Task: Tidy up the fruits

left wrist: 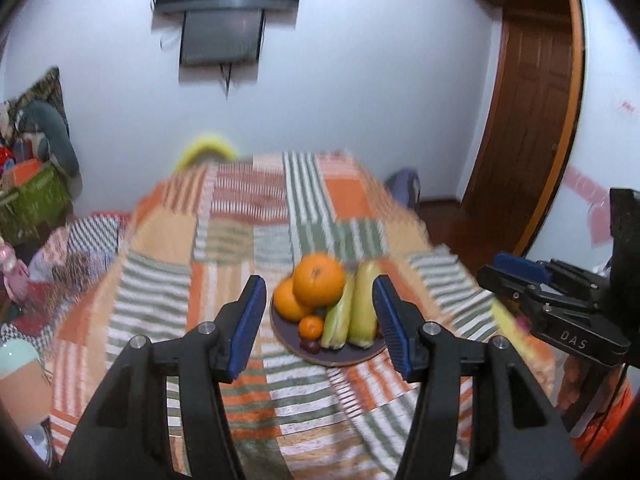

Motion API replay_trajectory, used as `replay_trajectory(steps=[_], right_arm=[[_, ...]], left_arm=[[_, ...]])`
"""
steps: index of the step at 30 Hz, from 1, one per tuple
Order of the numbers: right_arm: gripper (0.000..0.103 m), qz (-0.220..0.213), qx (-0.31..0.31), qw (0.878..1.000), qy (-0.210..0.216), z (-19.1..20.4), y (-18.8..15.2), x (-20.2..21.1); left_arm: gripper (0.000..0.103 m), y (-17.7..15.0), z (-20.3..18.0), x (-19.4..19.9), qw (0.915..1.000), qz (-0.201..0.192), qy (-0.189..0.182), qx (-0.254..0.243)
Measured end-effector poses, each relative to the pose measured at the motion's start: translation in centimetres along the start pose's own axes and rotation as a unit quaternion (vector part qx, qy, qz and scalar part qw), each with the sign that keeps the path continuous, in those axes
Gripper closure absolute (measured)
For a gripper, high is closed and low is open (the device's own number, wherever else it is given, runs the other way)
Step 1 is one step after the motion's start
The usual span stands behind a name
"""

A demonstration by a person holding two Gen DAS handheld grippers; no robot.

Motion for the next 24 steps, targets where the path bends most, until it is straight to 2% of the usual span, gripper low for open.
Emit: replay_trajectory(steps=[8,12,15,20,24], right_arm=[[0.066,-0.113,0.004,0.994,0.003,3.0,2.4,9.8],[0.062,-0.158,0.007,0.987,0.008,4.4,2.6,13.6],[0.052,-0.184,0.008,0.983,0.003,5.1,2.4,15.5],[0.021,-0.211,0.014,0.977,-0.024,5.9,2.1,16.5],[0.009,-0.222,0.019,0.974,-0.044,6.2,2.3,16.5]], left_arm=[[0.047,1.9,-3.5,11.0,0.9931,-0.113,0.009,-0.028],[0.037,1.9,-4.7,15.0,0.9876,-0.153,0.013,-0.032],[0.029,1.7,-5.2,16.7,0.9848,-0.170,0.017,-0.033],[0.014,1.1,-6.0,18.6,0.9804,-0.190,0.034,-0.041],[0.007,0.5,-6.3,19.4,0.9787,-0.197,0.039,-0.043]])
Point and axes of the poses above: each gripper's, at about its wrist camera, not at the fingertips, and x roughly against the way its jaws point, z to its left, y to its top, the point moved 4 cm from there along -x, roughly the way its jaws point, and after that the axes turned 1 degree about -y, right-handed, at the moved point
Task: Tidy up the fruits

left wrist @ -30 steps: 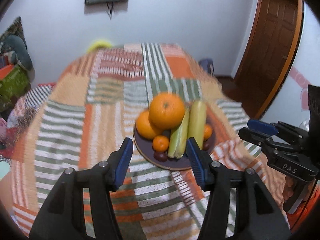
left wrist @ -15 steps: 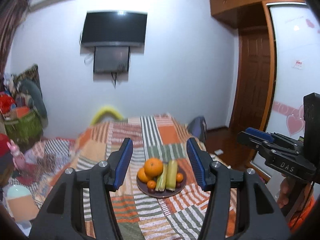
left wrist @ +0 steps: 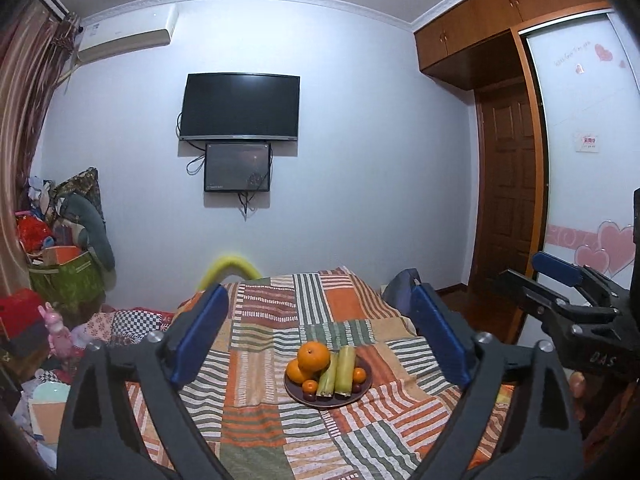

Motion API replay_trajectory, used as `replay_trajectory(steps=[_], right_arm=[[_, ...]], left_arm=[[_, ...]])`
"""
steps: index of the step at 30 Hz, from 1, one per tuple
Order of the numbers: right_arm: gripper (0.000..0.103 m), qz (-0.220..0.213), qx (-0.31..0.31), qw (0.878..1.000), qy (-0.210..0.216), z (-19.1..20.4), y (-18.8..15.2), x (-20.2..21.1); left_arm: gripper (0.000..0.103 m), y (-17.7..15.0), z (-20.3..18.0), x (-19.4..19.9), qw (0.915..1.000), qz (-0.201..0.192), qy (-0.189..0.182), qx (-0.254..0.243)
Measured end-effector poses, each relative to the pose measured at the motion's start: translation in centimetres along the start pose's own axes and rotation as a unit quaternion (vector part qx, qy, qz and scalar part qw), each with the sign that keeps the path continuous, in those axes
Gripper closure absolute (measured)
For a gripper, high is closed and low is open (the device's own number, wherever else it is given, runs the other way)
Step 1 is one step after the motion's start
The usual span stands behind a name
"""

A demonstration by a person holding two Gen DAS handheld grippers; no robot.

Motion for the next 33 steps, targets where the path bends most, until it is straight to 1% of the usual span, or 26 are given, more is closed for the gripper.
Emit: replay_trajectory(steps=[2,6,15,20,33], right_arm=[[0.000,-0.003,0.001,1.000,-0.006,0.1,0.0,0.3],[0.000,-0.001,0.002,1.000,-0.011,0.3,0.1,0.2],[0.000,0.005,-0.001,1.000,-0.012,0.1,-1.0,1.6],[0.000,0.006,-0.003,1.000,-0.013,0.1,-1.2,1.7],[0.000,0.008,-0.005,1.000,-0.014,0.0,-0.9,1.8]], left_arm=[[0.005,-0.1,-0.1,0.3,1.0000,-0.004,0.006,-0.002],[0.000,-0.5,-0.3,0.8,1.0000,-0.002,0.005,-0.001],[0.000,-1.1,-0.4,0.4,0.9999,0.008,0.008,-0.002],[0.000,-1.3,-0.4,0.2,0.9999,0.013,0.007,0.000],[0.000,-1.3,-0.2,0.0,0.9999,0.016,0.006,0.003]])
Point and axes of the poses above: each gripper's, at about its wrist camera, not at the fingertips, and x roughly against the way its jaws point, z to its left, y to its top, the point moved 4 cm from there along -x, roughly the way its jaws point, and after that the axes turned 1 degree about -y, right-handed, at the moved point
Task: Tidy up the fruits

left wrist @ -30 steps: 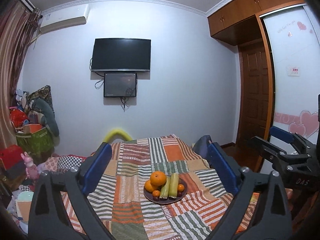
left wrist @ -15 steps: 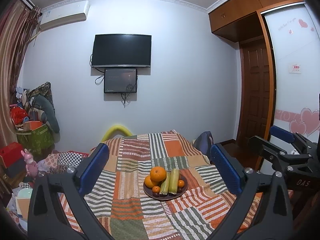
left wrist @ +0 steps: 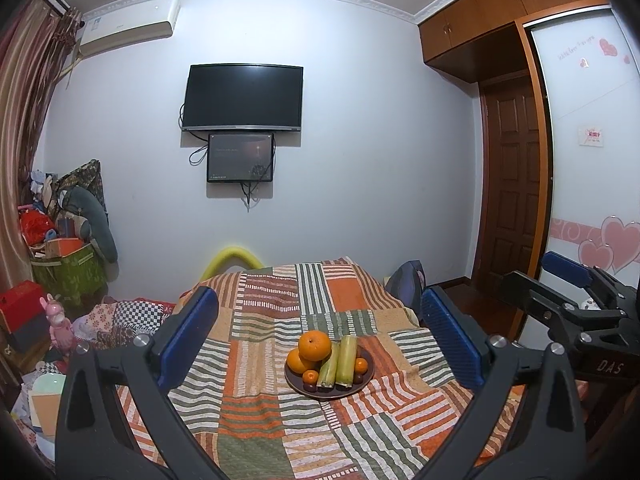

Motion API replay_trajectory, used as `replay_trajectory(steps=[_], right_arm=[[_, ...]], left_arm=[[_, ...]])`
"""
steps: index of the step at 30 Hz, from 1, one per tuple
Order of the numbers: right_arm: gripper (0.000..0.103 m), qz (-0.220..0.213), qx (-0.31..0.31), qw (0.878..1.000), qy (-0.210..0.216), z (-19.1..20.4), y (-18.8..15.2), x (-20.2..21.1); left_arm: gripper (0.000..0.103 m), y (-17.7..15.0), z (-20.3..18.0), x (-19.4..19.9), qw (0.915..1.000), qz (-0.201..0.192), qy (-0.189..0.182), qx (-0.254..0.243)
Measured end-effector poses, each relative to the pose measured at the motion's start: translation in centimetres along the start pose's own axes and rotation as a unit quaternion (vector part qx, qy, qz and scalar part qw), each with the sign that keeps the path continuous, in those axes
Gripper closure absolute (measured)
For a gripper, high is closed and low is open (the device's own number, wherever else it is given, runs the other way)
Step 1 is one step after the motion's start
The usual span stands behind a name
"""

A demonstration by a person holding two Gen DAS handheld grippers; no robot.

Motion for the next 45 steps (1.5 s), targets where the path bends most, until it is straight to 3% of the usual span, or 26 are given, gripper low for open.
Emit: replay_trajectory(steps=[45], right_arm=[[0.000,0.002,-0.016,1.000,-0.001,-0.37,0.17,0.13]], left_arm=[[0.000,-0.39,-0.45,-0.84,0.9998,0.018,-0.012,-0.001]])
Point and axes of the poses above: each gripper's, at about its wrist camera, not at the fingertips, and x roughly against the way its jaws point, z to its left, y to its top, the point moved 4 cm from there along -x, roughly the way its jaws point, and after that the axes turned 1 degree about -y, right-handed, at the moved point
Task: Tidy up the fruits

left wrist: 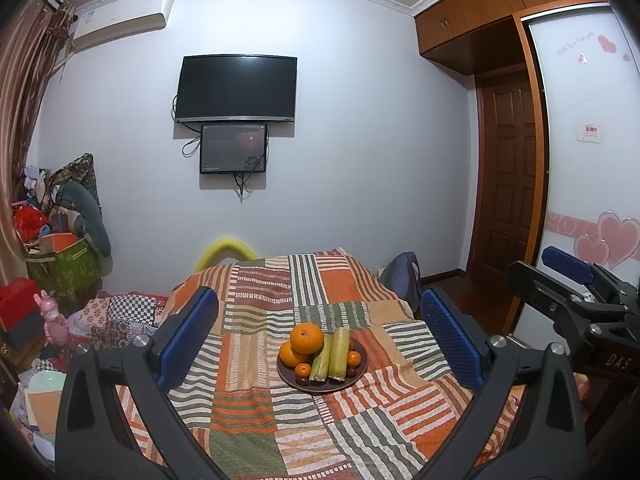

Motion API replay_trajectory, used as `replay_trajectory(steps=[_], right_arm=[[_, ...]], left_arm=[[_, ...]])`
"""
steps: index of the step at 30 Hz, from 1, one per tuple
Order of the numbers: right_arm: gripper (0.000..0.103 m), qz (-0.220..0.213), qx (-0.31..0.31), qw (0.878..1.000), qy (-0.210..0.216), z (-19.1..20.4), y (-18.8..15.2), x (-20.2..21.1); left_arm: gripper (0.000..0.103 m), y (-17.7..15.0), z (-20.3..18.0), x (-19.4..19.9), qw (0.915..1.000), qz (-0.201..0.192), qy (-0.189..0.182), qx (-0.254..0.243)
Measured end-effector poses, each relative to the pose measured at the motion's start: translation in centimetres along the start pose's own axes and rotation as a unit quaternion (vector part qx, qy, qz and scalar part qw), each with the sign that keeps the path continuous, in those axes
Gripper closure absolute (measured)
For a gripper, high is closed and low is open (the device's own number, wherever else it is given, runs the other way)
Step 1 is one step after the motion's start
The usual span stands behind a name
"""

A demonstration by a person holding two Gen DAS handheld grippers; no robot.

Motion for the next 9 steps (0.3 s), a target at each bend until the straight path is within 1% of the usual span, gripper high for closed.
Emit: replay_trajectory(steps=[9], right_arm=[[0.000,0.008,0.000,1.000,-0.002,-0.33,-0.33,-0.60]], left_arm=[[0.000,-0.29,-0.21,-0.50,1.0000,0.008,-0.002,-0.005]])
Point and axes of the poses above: each gripper's, at about its wrist camera, not at the fingertips, and x roughly against the way its jaws point, z to its left, y to its top, the point moved 4 cm from there along -x, roughly the way its jaws point, and after that the axes turned 1 degree about -y, right-handed, at the moved point
